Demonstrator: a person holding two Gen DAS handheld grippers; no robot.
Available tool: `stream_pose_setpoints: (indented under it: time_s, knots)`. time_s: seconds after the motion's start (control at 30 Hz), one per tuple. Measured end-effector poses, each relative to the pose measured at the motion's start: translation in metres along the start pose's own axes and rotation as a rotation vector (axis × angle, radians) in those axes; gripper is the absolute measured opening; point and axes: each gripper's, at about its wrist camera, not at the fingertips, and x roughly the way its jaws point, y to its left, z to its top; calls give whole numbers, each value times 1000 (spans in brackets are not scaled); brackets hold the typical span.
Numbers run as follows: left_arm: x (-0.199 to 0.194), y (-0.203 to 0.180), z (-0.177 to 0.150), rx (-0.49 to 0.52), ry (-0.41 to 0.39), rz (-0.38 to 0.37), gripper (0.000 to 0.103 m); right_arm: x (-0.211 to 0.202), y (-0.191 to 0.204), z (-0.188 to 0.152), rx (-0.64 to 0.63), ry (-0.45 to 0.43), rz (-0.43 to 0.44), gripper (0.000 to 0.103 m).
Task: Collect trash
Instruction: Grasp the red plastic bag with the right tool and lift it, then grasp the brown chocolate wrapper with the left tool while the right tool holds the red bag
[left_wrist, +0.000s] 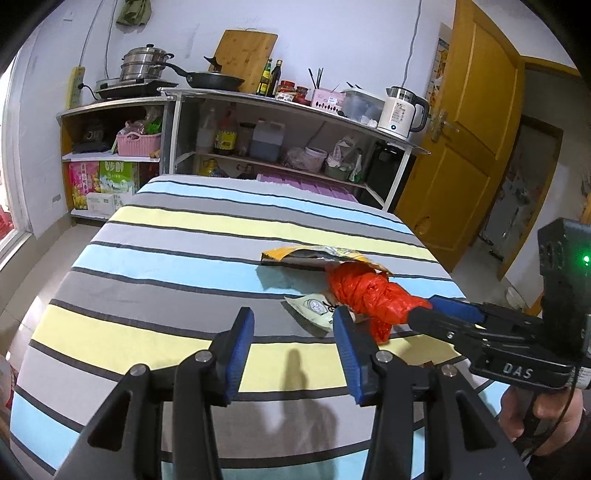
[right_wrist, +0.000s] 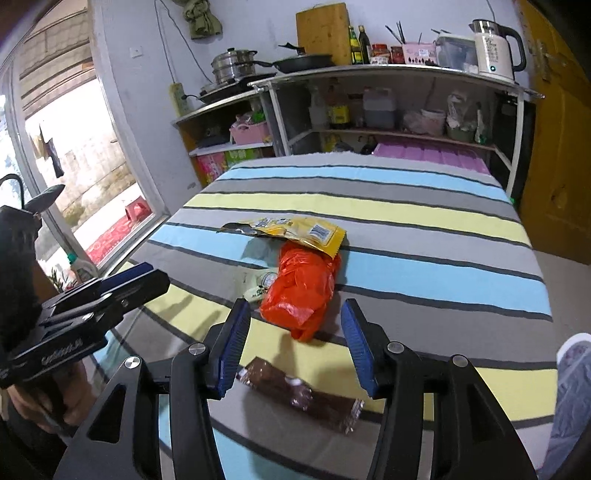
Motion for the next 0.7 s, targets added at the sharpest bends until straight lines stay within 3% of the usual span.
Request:
stream_pose_setpoints:
  time_s: [0.07, 0.1, 0.2, 0.5, 0.7]
  knots:
    - [2, 2, -2, -6, 8, -5, 46, 4, 0, -1, 0, 11, 12, 43]
    - [3, 1, -3, -8, 12, -10, 46, 4, 0, -2, -1, 10, 13, 31]
    - [7, -1, -6, -9, 25, -21, 46, 0, -3, -4, -2, -8, -2, 24]
    - [17, -23, -15, 24, 81, -81, 47, -34, -20, -15, 30, -71, -36, 19]
    - [32, -49, -17, 101, 125, -149, 53, -61, -38, -28, 72, -90, -74, 19]
